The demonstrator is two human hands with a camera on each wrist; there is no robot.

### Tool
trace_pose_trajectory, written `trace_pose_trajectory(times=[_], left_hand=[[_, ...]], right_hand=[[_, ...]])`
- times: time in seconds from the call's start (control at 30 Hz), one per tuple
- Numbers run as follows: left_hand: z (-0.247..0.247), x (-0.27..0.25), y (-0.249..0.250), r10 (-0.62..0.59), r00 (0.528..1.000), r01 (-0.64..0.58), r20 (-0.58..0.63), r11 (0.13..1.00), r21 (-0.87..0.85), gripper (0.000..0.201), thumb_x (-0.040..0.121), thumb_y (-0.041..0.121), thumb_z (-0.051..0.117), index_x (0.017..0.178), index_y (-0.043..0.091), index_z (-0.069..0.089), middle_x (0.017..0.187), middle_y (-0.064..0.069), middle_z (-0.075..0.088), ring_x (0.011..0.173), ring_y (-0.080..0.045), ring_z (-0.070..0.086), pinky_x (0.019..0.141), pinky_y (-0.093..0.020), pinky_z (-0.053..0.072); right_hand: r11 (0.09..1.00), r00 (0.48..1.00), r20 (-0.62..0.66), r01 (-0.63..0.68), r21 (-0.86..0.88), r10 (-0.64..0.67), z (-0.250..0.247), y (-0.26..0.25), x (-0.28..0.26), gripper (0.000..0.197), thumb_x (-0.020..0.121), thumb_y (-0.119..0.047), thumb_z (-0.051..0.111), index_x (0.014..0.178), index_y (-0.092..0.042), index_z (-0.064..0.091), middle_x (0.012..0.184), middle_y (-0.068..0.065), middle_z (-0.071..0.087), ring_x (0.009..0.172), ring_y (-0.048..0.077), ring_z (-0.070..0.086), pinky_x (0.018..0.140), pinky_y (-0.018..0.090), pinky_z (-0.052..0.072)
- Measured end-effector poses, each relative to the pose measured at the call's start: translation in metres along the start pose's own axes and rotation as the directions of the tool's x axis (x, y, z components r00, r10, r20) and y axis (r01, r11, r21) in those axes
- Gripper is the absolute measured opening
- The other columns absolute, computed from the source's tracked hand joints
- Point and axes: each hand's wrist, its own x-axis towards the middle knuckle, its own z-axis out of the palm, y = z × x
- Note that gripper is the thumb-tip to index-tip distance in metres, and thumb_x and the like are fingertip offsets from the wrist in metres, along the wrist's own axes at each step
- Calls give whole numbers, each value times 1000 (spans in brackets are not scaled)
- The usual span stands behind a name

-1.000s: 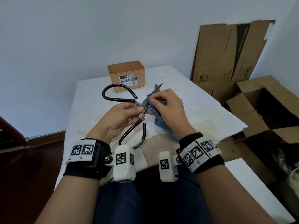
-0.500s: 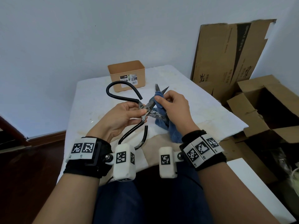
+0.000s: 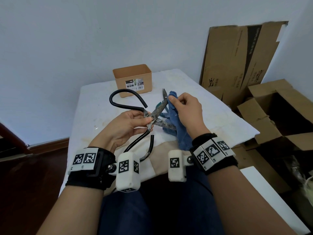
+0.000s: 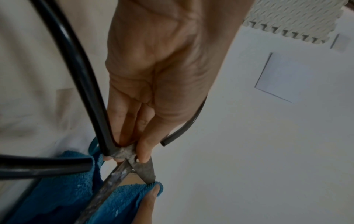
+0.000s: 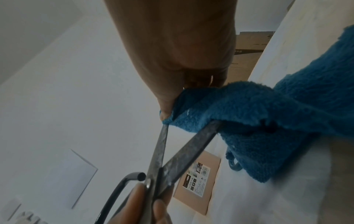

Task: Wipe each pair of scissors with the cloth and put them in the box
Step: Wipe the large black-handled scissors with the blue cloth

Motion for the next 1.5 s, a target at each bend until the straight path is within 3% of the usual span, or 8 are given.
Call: trace_pose_trajectory(times=[0.3, 0.47, 0.7, 0.93, 1.07, 1.27, 1.4, 1.5], left_hand=[[0, -1, -4, -53, 998, 53, -20, 998, 28, 8, 90, 1, 66, 98, 3, 64, 86, -5, 73, 68, -14, 70, 70, -23, 60], [-5, 2, 0, 8, 986, -30, -164, 990, -134, 5, 89, 1, 66, 87, 5, 64, 87, -10, 72, 69, -16, 71, 78, -26, 61], [-19, 5, 1, 12, 932, -167, -361, 901, -401, 6, 92, 0, 63, 88, 4, 62, 90, -12, 71, 75, -17, 73, 69, -23, 59], [-41, 1, -1, -41, 898, -182, -438, 872, -455, 2, 93, 3, 63, 94, 4, 64, 89, -10, 70, 74, -14, 71, 65, -20, 58], [-37, 6, 2, -74, 897, -207, -436, 802, -560, 5, 95, 3, 61, 93, 2, 65, 77, -9, 71, 72, -14, 71, 67, -23, 60], [-17, 10, 6, -132, 892, -213, -433, 721, -659, 14, 99, 3, 56, 86, -1, 63, 67, -10, 70, 69, -14, 69, 91, -27, 57], [-10, 14, 4, -154, 892, -240, -426, 635, -734, 13, 100, 1, 51, 94, -4, 61, 68, -13, 73, 85, -19, 68, 106, -32, 47], [-7, 15, 4, -113, 909, -249, -401, 625, -739, 12, 100, 1, 51, 97, -4, 61, 74, -14, 74, 89, -21, 68, 106, -34, 47]], right_hand=[[995, 997, -52, -66, -80, 62, -5, 10, 4, 31, 94, -40, 58, 82, -12, 57, 74, -6, 56, 66, 5, 49, 56, 21, 36], [995, 991, -110, -85, -49, 79, -10, 13, 2, 30, 98, -39, 51, 85, -13, 53, 72, -7, 52, 64, 5, 46, 55, 18, 33], [995, 995, -84, -55, 78, 62, -1, 7, 1, 24, 93, -34, 62, 103, -16, 50, 86, -5, 58, 76, 3, 54, 62, 16, 40], [985, 950, -307, -9, 170, 61, -17, 3, 6, 22, 96, -24, 58, 107, -15, 42, 78, -8, 54, 71, 3, 54, 70, 26, 47], [990, 986, -162, -1, 142, 24, -3, 1, -1, 17, 97, -19, 54, 112, -20, 46, 75, -1, 54, 68, 13, 56, 65, 30, 47], [999, 972, 232, -30, 18, 25, 22, -10, -4, 26, 92, -1, 47, 93, -14, 70, 89, -11, 67, 82, 4, 59, 71, 10, 45], [999, 905, 423, -26, -34, 38, 33, -15, -13, 28, 97, -36, 53, 93, -15, 71, 88, -2, 69, 84, 12, 60, 79, 25, 46], [997, 880, 474, 16, -81, 24, 37, -13, -16, 29, 93, -43, 58, 94, -15, 68, 79, -4, 63, 73, 6, 54, 70, 21, 43]])
